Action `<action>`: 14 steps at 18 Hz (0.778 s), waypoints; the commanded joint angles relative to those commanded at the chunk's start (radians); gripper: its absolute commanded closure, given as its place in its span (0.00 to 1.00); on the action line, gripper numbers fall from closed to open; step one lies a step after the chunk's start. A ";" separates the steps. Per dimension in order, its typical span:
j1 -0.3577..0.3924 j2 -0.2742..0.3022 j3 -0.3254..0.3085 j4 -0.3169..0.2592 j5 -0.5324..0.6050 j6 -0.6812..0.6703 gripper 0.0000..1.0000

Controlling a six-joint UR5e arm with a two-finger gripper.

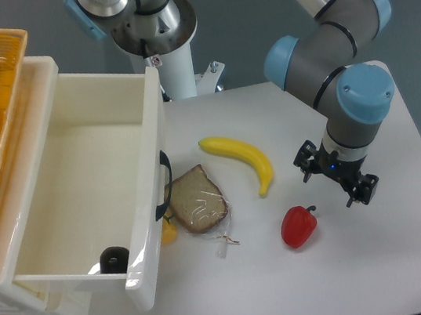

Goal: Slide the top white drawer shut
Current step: 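Move the gripper from its start pose toward the open white drawer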

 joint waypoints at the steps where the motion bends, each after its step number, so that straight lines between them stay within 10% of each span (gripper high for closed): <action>1: 0.000 0.000 0.000 0.000 0.000 0.000 0.00; 14: -0.002 0.072 -0.086 -0.002 0.037 -0.094 0.00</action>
